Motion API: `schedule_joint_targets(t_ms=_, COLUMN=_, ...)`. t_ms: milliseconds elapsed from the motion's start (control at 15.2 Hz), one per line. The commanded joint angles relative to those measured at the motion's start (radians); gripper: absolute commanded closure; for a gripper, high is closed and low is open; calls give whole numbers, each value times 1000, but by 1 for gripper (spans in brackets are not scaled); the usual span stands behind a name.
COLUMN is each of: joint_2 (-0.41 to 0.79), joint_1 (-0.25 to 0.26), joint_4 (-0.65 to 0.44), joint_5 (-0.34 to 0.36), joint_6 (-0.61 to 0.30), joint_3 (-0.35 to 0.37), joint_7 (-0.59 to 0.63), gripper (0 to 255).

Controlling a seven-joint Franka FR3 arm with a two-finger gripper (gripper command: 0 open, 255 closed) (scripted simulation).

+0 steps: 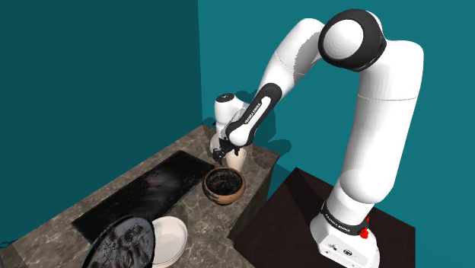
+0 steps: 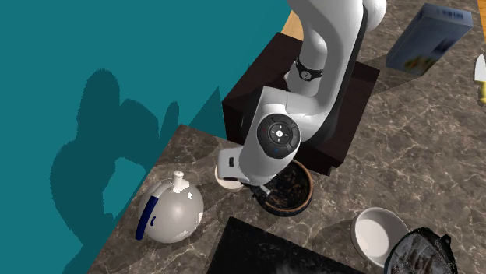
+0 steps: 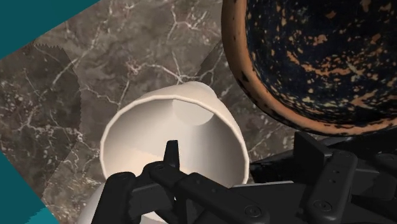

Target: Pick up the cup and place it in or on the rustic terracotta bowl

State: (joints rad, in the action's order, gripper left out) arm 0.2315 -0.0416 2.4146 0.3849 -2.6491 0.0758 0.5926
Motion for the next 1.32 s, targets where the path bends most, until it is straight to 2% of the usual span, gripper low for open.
schedule_joint_targets(t_ms=0, joint_2=16, joint_1=2, joint_4=-7, joint_5=7, joint_6=-9, joint_3=-3, joint_7=7, gripper=0)
schedule_joint_targets(t_ms=396, joint_2=15, joint_1=2, joint_4=-7, joint_5=7, joint_6=-9, joint_3=-3, joint_7=7, gripper=0)
schedule_joint_targets(t_ms=462, joint_2=15, joint_1=2, joint_4=-7, joint_5=7, joint_6=-9, joint_3=-3, joint_7=7, gripper=255)
schedule_joint_targets(t_ms=1056, joint_2=16, joint_1=2, joint_4=-7, joint_5=7, joint_6=-9, joint_3=-3, joint_7=7, gripper=255)
schedule_joint_targets(t_ms=1254, joint_2=-24, joint_1=-4, joint_4=-4, joint_5=-19, joint_6=26, joint_3=8, joint_7=-17, gripper=255)
